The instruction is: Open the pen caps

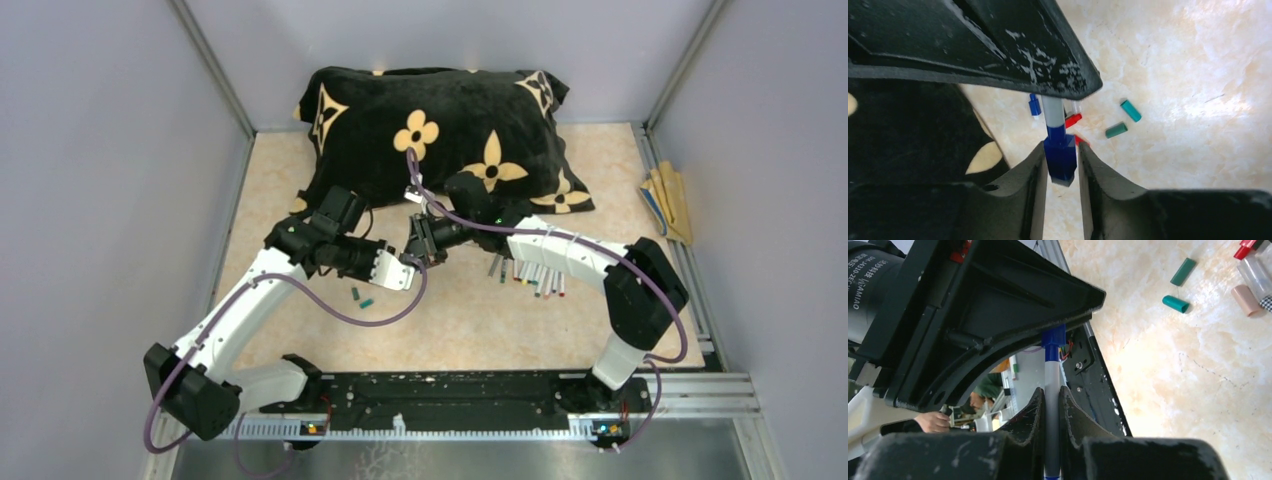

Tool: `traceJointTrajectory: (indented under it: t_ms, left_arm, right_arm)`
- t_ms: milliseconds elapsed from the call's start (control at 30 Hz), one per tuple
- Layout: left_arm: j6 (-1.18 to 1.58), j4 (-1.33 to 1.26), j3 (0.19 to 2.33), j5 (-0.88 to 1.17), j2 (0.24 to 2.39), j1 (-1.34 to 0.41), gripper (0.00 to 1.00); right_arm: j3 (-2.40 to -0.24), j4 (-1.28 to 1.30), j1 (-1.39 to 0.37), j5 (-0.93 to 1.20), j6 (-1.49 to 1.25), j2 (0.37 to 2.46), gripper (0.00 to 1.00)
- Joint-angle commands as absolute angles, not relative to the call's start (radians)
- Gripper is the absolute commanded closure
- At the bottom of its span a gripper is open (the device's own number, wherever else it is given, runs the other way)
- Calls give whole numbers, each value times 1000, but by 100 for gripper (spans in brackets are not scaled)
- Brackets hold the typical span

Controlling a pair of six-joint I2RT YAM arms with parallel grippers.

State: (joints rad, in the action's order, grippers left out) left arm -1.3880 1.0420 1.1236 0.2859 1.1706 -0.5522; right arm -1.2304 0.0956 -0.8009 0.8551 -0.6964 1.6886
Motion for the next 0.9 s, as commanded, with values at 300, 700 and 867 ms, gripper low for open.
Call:
traceJointTrajectory:
  t_ms: [300,700,867]
  left_arm:
    - [-1365,1105,1167,503,1118,-564,30]
    - [-1371,1055,1112,407,1132,-564,65]
    - [-1368,1027,1113,371,1131,-564,87]
  right_arm:
    - [-1133,-143,-805,919,-644,1636,100]
    - [-1109,-214,-802,929,-685,1632,100]
    - [-1072,-188,-798,918,-662,1617,100]
